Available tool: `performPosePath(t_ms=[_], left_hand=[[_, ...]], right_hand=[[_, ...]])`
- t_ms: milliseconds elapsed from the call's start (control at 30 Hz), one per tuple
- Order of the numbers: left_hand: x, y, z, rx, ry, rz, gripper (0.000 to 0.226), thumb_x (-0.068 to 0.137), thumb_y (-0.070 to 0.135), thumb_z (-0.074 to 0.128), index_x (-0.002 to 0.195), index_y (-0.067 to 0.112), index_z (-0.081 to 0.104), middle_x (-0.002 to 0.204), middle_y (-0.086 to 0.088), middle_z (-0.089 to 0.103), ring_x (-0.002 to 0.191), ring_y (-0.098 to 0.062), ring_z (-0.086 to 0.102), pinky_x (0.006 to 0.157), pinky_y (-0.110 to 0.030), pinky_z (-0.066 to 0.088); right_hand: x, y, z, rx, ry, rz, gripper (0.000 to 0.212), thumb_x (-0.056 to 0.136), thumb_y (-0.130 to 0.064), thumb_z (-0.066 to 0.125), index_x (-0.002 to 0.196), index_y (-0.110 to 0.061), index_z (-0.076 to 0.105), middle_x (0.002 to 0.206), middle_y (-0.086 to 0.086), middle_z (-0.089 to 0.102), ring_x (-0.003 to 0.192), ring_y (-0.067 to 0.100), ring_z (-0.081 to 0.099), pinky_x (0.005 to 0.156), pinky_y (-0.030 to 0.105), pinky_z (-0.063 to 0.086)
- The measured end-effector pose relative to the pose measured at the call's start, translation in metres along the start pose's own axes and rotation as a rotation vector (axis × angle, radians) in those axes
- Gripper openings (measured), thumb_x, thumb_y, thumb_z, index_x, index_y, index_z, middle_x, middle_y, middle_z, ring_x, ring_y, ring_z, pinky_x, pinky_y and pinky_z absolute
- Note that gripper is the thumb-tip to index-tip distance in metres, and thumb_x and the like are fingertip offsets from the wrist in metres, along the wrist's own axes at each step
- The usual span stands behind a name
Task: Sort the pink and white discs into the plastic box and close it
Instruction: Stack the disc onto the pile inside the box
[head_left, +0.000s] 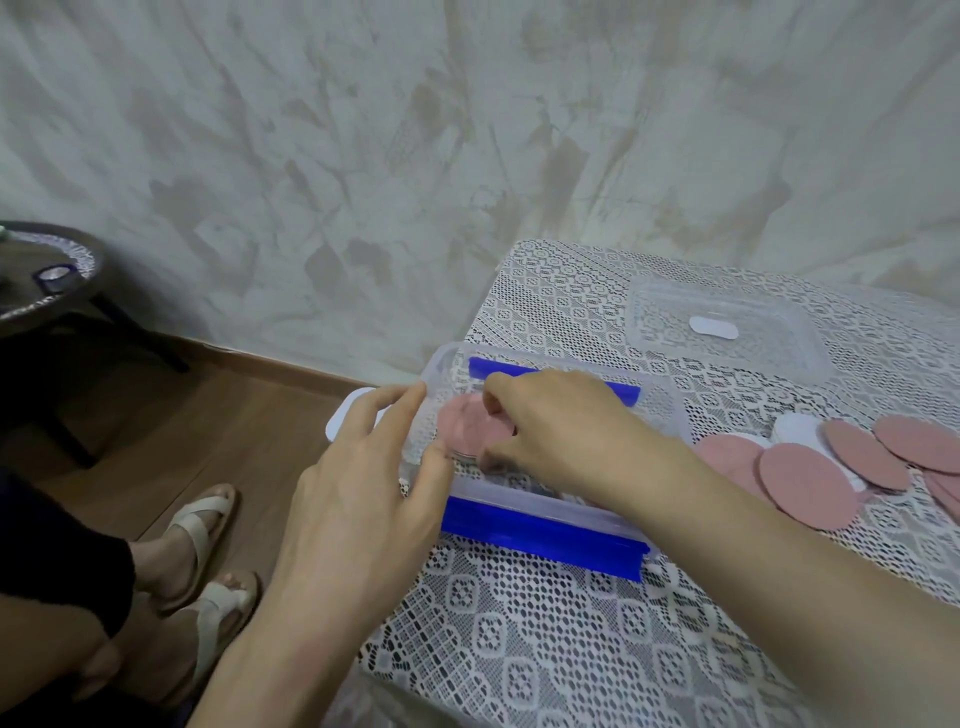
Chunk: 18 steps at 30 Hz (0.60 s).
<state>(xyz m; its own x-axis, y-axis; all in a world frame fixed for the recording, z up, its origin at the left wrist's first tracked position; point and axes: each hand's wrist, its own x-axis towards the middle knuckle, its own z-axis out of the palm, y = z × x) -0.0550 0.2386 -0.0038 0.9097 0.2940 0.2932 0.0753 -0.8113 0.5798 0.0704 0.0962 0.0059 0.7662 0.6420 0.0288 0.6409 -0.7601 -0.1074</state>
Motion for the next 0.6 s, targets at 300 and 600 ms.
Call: performPosePath(t_ms=[300,600], left_hand=[[0.014,0.006,-0.007,0.194,0.019,0.014,0.041,0.095,0.049,0.043,0.132,0.035,0.054,0.135,0.014,0.051,0.104,-0.023,0.065,0.079,-0.038,0.047],[0.035,0.052,-0.001,0.526,0.048,0.317,0.037,0.096,0.04,0.055,0.125,0.019,0.062,0.117,-0.002,0.061,0.098,-0.026,0.061,0.068,-0.035,0.045]], right_hand=[[-0.018,-0.003,-0.029,0.002,0.023,0.004,0.039,0.094,-0.051,0.056,0.112,-0.019,0.066,0.103,0.006,0.071,0.097,0.031,0.064,0.08,0.04,0.053],[-0.086,0.03,-0.064,-0.219,0.23,0.004,0.036,0.102,-0.052,0.045,0.113,-0.022,0.062,0.102,0.001,0.065,0.094,0.025,0.061,0.07,0.037,0.048]])
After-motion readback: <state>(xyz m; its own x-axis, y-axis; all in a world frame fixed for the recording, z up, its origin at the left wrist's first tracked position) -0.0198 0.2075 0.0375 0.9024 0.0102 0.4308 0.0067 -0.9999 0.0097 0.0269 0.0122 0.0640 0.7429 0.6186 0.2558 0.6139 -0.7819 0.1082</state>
